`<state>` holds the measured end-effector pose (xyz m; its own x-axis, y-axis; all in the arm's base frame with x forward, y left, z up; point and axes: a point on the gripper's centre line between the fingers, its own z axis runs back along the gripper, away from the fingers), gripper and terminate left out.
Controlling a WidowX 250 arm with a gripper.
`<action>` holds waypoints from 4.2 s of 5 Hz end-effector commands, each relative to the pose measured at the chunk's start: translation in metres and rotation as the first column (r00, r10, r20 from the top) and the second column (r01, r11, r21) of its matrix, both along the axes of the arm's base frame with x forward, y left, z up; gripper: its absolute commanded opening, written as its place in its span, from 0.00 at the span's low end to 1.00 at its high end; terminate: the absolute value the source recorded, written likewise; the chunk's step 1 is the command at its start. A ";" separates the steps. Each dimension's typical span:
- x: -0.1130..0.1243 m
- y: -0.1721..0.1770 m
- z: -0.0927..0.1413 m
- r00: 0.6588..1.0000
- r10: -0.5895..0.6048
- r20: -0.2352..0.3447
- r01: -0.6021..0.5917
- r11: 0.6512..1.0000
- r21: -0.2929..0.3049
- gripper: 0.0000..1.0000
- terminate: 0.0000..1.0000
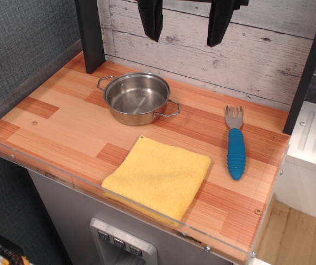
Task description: Move the silver pan into the empty corner of the table.
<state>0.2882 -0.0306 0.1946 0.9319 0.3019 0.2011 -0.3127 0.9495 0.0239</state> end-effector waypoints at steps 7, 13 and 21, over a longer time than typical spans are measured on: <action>0.074 0.084 -0.082 0.941 0.336 0.034 -0.337 0.941 0.040 1.00 0.00; 0.106 0.081 -0.142 0.955 0.294 -0.032 -0.293 0.956 0.033 1.00 0.00; 0.068 0.102 -0.146 0.995 0.035 -0.089 -0.026 0.995 0.095 0.00 0.00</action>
